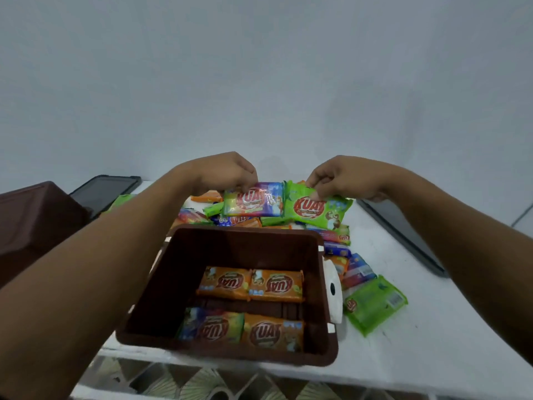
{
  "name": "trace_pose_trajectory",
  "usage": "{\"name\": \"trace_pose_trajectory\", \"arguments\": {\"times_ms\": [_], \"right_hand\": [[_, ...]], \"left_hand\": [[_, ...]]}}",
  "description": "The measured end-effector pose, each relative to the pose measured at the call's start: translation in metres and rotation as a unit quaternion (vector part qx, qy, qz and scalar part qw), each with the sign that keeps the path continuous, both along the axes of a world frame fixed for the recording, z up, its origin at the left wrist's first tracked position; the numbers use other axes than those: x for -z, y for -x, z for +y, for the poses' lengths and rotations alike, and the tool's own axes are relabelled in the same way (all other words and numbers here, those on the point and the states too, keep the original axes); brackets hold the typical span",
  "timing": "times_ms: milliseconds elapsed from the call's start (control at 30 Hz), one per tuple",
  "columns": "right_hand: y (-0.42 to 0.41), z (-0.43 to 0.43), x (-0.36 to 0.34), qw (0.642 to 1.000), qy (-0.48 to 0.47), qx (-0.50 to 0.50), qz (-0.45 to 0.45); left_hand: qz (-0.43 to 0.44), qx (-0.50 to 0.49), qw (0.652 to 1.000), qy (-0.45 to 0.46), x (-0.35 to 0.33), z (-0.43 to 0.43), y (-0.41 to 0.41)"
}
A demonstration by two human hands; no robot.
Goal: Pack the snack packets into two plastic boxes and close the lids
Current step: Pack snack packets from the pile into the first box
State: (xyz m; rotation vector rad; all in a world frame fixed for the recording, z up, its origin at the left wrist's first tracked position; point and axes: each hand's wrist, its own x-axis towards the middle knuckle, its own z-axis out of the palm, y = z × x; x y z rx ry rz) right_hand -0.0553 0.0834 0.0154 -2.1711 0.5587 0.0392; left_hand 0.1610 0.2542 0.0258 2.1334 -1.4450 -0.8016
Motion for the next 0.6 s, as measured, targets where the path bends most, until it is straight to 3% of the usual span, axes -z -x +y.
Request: {"name": "trace_pose_trajectory", "arguments": {"times_ms": [367,600], "right_hand": [[-0.006,0.07,0.006,0.998,0.049,-0.002,0.048],[-0.016,0.112,0.025,0.987,0.119,-0.034,0.101]], "left_hand": [[0.023,0.068,0.993,-0.093,0.015,0.049,-0.019],[-0.018,0.123,0.981,-0.151,0.034,0.064,-0.024]]}}
